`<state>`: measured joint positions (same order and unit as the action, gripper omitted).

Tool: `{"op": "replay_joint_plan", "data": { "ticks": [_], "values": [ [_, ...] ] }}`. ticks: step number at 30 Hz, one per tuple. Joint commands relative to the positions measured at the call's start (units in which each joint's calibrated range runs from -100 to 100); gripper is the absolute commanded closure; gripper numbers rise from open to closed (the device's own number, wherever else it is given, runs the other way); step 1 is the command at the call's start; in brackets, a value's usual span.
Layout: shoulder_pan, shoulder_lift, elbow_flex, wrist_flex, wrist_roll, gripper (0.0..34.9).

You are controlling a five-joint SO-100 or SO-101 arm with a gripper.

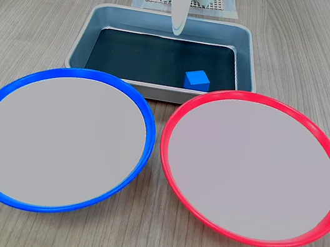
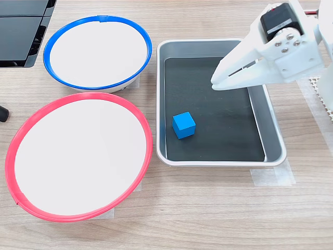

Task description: Move a blue block from tray to blue dish

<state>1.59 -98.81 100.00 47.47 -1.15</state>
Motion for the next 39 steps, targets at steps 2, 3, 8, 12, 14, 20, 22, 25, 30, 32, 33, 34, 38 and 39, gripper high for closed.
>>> {"op": "replay_joint_plan", "data": {
  "ticks": [2, 3, 8, 12, 14, 20, 22, 25, 30, 32, 33, 34, 38, 39],
  "values": [
    [-0.32, -0.26, 0.00, 0.03, 0.20, 34.6],
    [-0.32, -0.26, 0.00, 0.03, 0.20, 34.6],
    [-0.32, -0.26, 0.00, 0.03, 0.20, 34.6],
    [-0.32, -0.26, 0.00, 0.03, 0.20, 34.6],
    [-0.32, -0.26, 0.00, 0.03, 0.20, 34.6],
    [-0.32, -0.26, 0.00, 0.03, 0.20, 34.6],
    [-0.32, -0.26, 0.00, 0.03, 0.20, 34.6],
    [-0.32, -0.26, 0.00, 0.03, 0.20, 34.6],
    [-1.36, -0.26, 0.00, 0.03, 0.83, 34.6],
    [-1.92, -0.26, 0.00, 0.03, 1.12, 34.6],
    [-1.83, -0.26, 0.00, 0.03, 1.12, 34.6],
    [-1.83, -0.26, 0.00, 0.03, 1.12, 34.6],
    [-3.24, 7.68, -3.10, -7.23, 10.65, 34.7],
    [-3.24, 13.05, -6.10, -8.55, 16.31, 34.7]
  ]
}}
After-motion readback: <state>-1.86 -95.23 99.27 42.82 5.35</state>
